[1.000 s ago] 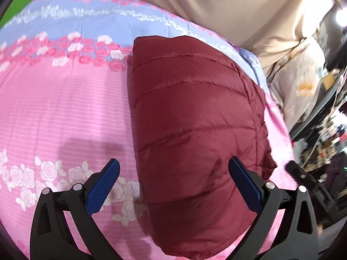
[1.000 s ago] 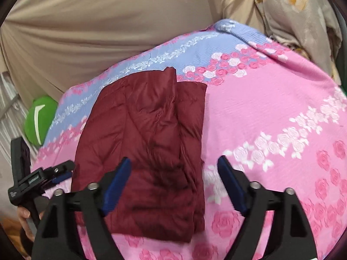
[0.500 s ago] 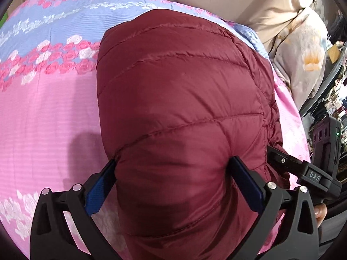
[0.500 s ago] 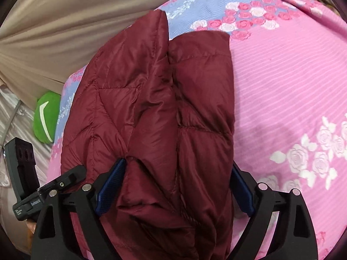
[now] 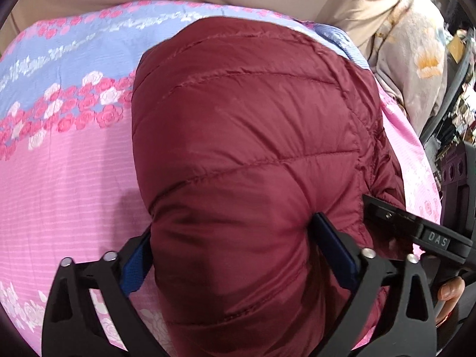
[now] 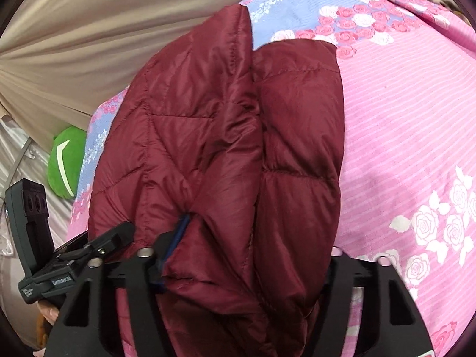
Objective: Fold large clothes
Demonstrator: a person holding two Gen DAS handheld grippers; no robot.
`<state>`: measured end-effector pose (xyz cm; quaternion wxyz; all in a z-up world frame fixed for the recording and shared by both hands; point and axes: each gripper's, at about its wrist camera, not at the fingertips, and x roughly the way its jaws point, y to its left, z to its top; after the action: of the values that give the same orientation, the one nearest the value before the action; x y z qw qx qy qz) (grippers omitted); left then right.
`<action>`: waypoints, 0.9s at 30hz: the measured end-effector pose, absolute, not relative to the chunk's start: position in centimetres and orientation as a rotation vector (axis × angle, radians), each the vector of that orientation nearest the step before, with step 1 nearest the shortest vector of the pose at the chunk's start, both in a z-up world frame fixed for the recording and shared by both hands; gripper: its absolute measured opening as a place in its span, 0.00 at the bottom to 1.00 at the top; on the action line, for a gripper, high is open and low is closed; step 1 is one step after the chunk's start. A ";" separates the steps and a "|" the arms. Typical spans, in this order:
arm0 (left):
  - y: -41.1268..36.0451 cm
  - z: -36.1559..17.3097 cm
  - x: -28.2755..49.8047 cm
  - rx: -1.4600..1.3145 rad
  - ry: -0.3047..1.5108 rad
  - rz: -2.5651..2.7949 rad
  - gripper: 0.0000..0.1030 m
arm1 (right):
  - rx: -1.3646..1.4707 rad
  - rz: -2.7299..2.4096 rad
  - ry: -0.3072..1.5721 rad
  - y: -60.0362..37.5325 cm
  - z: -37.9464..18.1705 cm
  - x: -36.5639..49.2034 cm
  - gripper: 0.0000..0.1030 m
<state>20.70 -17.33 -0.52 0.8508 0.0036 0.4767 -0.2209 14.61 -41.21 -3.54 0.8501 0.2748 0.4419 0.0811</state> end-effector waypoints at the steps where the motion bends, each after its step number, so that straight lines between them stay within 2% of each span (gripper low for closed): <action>1: -17.6 -0.3 20.7 0.015 0.998 -0.470 0.84 | 0.577 0.169 0.921 -41.0 -3.3 14.5 0.40; 3: -17.5 0.4 20.5 0.023 0.984 -0.489 0.76 | 0.568 0.161 0.888 -40.8 -2.4 13.9 0.27; 4: -17.4 0.8 20.5 0.028 0.976 -0.499 0.68 | 0.566 0.161 0.872 -40.5 -1.8 13.6 0.21; 5: -17.2 1.6 20.4 0.032 0.958 -0.521 0.59 | 0.572 0.166 0.853 -40.3 -1.0 13.3 0.19; 8: -17.1 3.8 20.1 0.037 0.910 -0.594 0.40 | 0.541 0.156 0.806 -39.4 1.5 12.5 0.15; 10: -17.2 5.5 19.9 0.047 0.876 -0.626 0.36 | 0.512 0.146 0.767 -38.6 3.4 12.0 0.14; 14: -16.0 10.0 19.1 0.047 0.759 -0.684 0.34 | 0.480 0.144 0.653 -37.4 8.2 10.5 0.14; 22: -9.7 19.6 16.3 0.058 0.412 -0.678 0.34 | 0.363 0.251 0.335 -32.1 18.3 9.1 0.14; 27: -4.9 22.7 16.4 0.072 0.245 -0.594 0.34 | 0.335 0.345 0.219 -28.1 20.9 11.5 0.15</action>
<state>16.42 -4.90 22.73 0.9482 0.0355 0.1203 -0.2918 11.52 -28.08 20.89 0.9653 0.1656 0.1084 0.1705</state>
